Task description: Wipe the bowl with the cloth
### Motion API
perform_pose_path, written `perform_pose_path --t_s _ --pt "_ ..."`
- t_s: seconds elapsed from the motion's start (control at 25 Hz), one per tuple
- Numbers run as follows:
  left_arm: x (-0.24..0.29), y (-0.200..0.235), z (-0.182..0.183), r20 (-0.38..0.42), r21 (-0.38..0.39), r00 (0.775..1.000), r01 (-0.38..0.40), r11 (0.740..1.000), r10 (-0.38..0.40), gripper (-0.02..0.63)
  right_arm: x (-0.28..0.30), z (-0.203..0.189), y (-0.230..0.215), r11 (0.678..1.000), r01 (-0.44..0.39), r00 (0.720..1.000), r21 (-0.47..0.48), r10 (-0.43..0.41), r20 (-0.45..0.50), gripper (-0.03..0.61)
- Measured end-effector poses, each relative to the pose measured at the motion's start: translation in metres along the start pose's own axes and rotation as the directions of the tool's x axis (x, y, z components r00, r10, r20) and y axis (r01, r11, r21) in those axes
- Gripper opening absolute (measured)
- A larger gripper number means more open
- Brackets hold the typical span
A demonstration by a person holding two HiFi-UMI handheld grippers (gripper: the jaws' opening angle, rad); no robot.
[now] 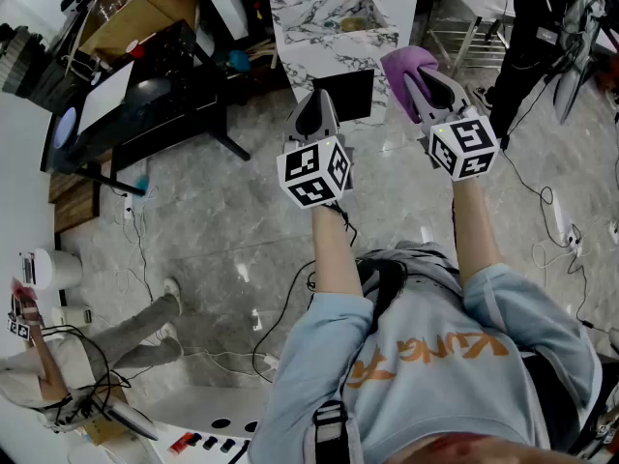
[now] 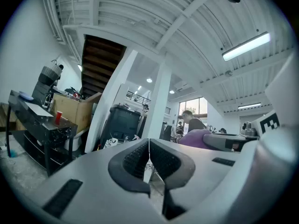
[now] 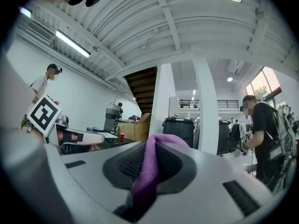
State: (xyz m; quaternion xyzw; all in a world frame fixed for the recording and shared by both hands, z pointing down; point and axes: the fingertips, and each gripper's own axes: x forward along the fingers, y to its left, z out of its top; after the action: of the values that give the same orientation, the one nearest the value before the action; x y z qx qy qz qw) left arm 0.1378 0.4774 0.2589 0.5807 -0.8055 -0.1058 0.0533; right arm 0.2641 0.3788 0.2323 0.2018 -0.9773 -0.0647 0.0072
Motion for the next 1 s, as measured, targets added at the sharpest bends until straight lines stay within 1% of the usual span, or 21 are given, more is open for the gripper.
perform_pose_path --t_s 0.24,0.32,0.4,0.48,0.56,0.64,0.76,0.88,1.0 --pt "-0.002 0.024 0.01 0.009 -0.004 1.0 -0.025 1.0 0.025 0.023 0.013 0.006 0.016 0.999 -0.023 1.0 -0.034 0.023 0.005 0.074" --pt "-0.002 0.03 0.013 0.012 -0.01 1.0 -0.019 1.0 0.019 0.023 0.017 0.011 0.017 1.0 -0.011 1.0 -0.028 0.012 0.019 0.074" --pt "-0.002 0.031 0.017 0.017 -0.026 1.0 0.015 1.0 -0.014 0.023 0.019 0.017 0.014 1.0 0.011 0.999 -0.004 -0.011 0.035 0.074" --pt "0.001 0.026 0.021 0.026 -0.041 0.997 0.072 0.997 -0.071 0.023 0.023 0.021 0.008 1.0 0.03 0.999 -0.006 -0.029 0.034 0.074" --pt "0.005 0.019 0.023 0.031 -0.038 0.992 0.122 0.992 -0.121 0.023 0.026 0.022 0.0 0.999 0.045 0.999 -0.007 -0.045 0.028 0.074" --pt "0.012 0.014 0.023 0.028 -0.024 0.989 0.143 0.989 -0.142 0.023 0.03 0.022 -0.011 0.998 0.058 0.998 0.007 -0.058 0.029 0.074" --pt "0.028 0.018 0.026 0.027 0.004 0.99 0.137 0.991 -0.137 0.023 0.043 0.025 -0.026 0.998 0.066 0.997 0.007 -0.066 0.039 0.074" --pt "0.044 0.037 0.033 0.043 0.031 0.994 0.101 0.994 -0.102 0.023 0.064 0.031 -0.034 0.999 0.053 0.996 0.008 -0.053 0.072 0.074" --pt "0.072 0.057 0.04 0.05 0.06 0.997 0.061 0.996 -0.064 0.023 0.095 0.032 -0.051 0.999 0.049 0.994 0.022 -0.051 0.101 0.074"
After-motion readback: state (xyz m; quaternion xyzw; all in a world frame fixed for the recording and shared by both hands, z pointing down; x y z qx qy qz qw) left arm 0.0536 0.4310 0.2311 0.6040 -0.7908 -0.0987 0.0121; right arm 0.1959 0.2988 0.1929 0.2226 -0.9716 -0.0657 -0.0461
